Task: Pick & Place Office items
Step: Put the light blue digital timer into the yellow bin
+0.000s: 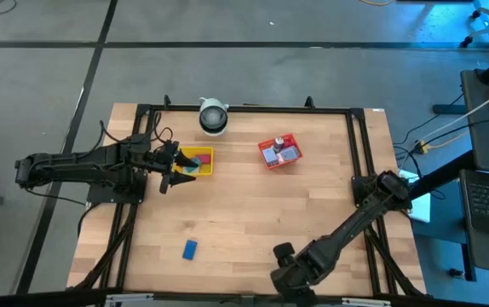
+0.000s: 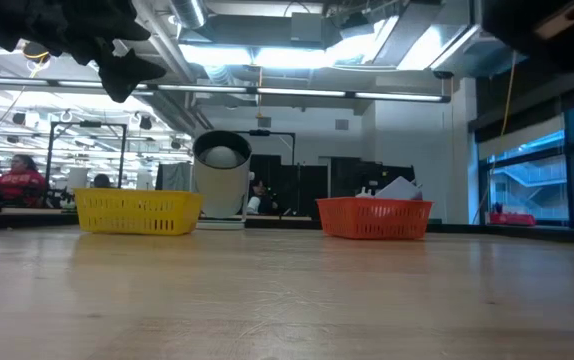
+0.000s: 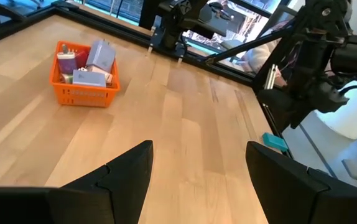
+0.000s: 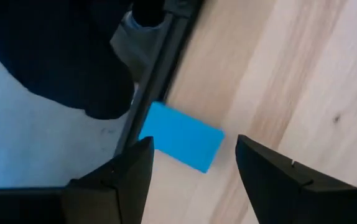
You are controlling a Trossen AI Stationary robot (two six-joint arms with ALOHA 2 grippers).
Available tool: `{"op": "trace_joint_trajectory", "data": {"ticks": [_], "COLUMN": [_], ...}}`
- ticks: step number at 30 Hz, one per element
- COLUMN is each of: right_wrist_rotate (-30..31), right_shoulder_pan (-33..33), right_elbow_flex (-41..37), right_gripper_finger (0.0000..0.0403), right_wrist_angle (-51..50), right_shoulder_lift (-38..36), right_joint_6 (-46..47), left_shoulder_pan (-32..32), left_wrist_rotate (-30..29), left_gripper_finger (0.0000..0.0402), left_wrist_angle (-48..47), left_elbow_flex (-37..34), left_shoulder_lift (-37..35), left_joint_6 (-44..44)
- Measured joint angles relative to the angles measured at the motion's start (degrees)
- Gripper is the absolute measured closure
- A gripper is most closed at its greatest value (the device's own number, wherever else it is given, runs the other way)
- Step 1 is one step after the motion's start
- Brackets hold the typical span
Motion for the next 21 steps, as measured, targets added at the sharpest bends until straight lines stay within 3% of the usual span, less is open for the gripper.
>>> {"op": "trace_joint_trajectory", "data": {"ticks": [21], "right_wrist_rotate": [2.3], "right_shoulder_pan": [2.0], "right_elbow_flex": [0.0], "right_gripper_finger": [0.0175], "right_wrist_angle": [4.4], "right_shoulder_lift": [4.8], "right_joint_6": [4.1], "left_shoulder_pan": [0.0], "left_wrist_rotate": [0.2], "left_gripper_finger": [0.0148], "left_wrist_angle": [0.0], "left_elbow_flex": [0.0], "left_shoulder_lift": [0.0], "left_joint_6": [-1.4]}}
